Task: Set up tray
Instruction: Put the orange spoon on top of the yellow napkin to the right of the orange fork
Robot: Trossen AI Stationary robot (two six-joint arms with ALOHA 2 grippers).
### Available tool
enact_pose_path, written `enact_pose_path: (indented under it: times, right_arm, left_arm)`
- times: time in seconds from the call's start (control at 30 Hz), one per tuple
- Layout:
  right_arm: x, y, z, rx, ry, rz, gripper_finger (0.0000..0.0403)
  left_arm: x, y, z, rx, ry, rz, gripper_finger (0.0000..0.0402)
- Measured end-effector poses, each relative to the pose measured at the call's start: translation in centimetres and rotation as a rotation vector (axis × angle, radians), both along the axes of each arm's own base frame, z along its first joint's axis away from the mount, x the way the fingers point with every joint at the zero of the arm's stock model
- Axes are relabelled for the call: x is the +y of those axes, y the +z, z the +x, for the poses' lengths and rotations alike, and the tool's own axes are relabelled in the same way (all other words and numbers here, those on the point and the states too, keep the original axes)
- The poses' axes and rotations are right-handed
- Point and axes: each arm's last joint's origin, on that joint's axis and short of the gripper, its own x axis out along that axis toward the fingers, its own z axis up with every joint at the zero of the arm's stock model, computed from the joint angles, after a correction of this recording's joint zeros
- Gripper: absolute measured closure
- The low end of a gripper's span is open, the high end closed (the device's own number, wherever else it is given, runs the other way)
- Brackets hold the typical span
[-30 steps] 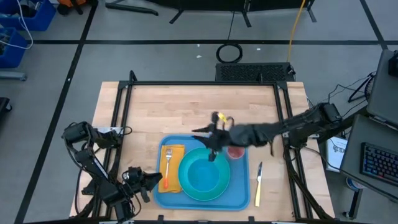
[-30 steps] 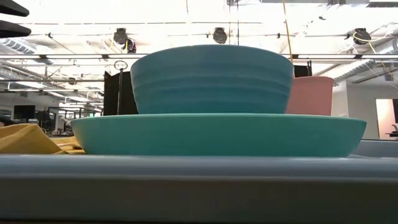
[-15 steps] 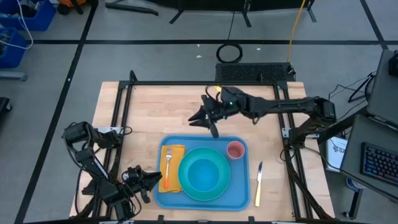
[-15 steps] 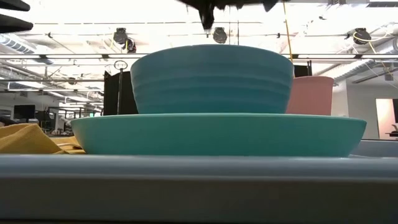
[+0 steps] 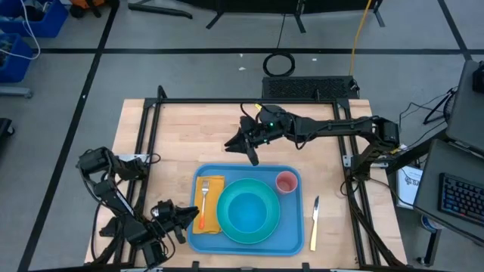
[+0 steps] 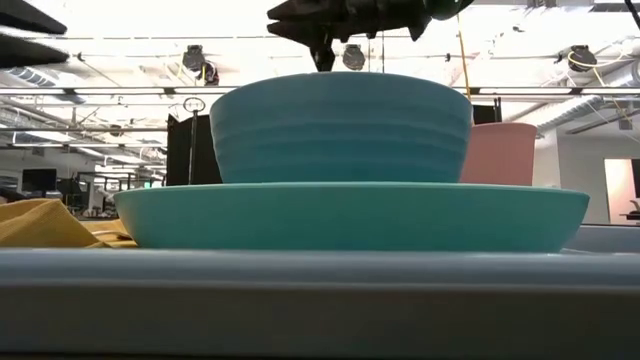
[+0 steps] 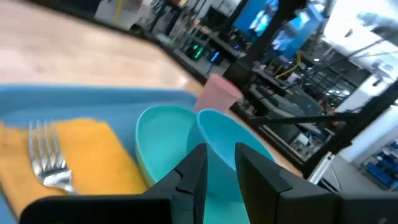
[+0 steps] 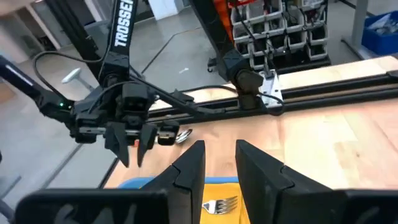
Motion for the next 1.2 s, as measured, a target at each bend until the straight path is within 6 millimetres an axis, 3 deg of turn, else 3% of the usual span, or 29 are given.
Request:
enact_pose_path:
  times: [0.47,0.83,1.2]
  right_arm:
    - [4.4,1.4,-0.6,-0.056,0.132,-0.093,0.0323]
    - [6.1,0.9,-1.3,0.028,0.202,-0.15,0.0323]
    - [7.3,-1.3,-2.7,0.049,0.266,-0.237,0.0323]
  left_arm:
    - [0.6,0.4,1.9,0.121,0.03,-0.128,0.0316]
    - [0.5,3.9,5.4,0.443,0.007,-0.261,0.0316]
    - [-0.6,5.4,2.7,0.617,0.157,-0.54,0.0316]
